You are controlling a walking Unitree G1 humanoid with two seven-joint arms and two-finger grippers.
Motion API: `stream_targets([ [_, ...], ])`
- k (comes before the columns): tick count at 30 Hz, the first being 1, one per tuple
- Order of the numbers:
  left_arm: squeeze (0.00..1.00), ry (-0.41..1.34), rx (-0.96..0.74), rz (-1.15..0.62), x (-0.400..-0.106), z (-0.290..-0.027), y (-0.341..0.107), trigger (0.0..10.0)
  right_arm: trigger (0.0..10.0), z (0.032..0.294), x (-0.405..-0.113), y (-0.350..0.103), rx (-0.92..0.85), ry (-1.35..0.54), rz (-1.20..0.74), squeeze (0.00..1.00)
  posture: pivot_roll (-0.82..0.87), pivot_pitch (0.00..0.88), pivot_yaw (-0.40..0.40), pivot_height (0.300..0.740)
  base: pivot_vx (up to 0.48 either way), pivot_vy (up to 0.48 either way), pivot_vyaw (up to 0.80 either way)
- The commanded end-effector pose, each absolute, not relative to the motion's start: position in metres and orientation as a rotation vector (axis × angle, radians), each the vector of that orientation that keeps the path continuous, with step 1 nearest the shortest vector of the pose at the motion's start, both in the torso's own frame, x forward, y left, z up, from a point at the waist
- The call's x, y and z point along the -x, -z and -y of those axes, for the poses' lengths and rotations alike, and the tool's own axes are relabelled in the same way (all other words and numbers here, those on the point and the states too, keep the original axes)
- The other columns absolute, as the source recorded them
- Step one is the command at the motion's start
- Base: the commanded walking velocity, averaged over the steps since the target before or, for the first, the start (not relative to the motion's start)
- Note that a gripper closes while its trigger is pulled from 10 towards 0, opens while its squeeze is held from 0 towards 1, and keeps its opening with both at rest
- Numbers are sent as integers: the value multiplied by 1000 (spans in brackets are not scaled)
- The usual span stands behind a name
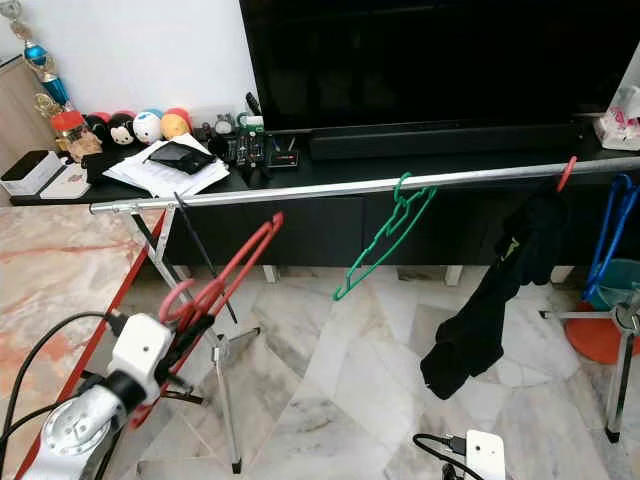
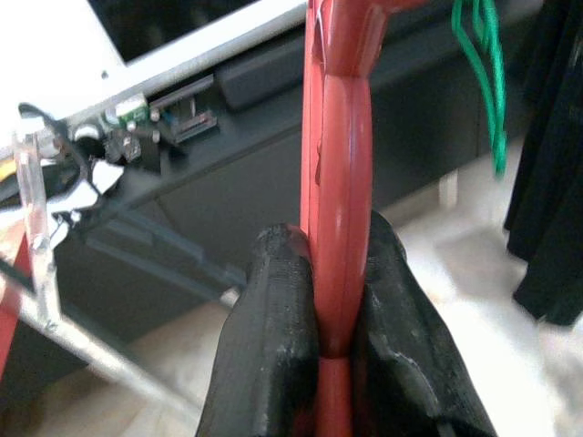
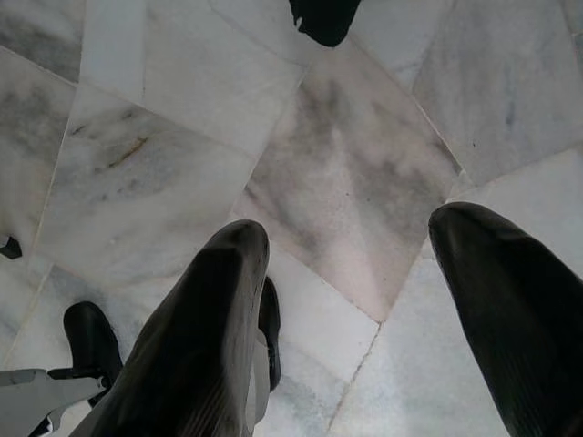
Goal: Hang hanger
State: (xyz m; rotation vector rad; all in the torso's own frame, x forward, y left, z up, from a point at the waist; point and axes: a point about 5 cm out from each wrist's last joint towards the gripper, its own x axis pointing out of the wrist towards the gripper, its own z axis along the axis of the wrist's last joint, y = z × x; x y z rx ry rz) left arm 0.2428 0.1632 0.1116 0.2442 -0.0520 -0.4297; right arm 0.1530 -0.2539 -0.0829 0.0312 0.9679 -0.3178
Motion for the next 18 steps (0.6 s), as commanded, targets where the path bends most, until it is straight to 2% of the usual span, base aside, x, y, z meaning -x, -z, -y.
stream_targets([
  [1, 0, 421, -221, 72, -245, -160, -122, 10000, 10000, 253, -151, 84, -40, 321, -979, 0, -35, 0, 75, 740, 0, 0, 0],
  [11, 0, 422, -164, 145, -268, -134, -153, 10000, 10000, 253, -151, 84, -39, 326, -978, 0, -39, 0, 80, 740, 0, 0, 0],
  [15, 0, 351, -186, 80, -284, -133, -144, 10000, 10000, 253, -151, 84, -42, 332, -977, 0, -41, 0, 80, 740, 0, 0, 0],
  [18, 0, 367, -204, 37, -287, -129, -138, 10000, 10000, 252, -151, 84, -46, 336, -977, 0, -48, 0, 87, 740, 0, 0, 0],
])
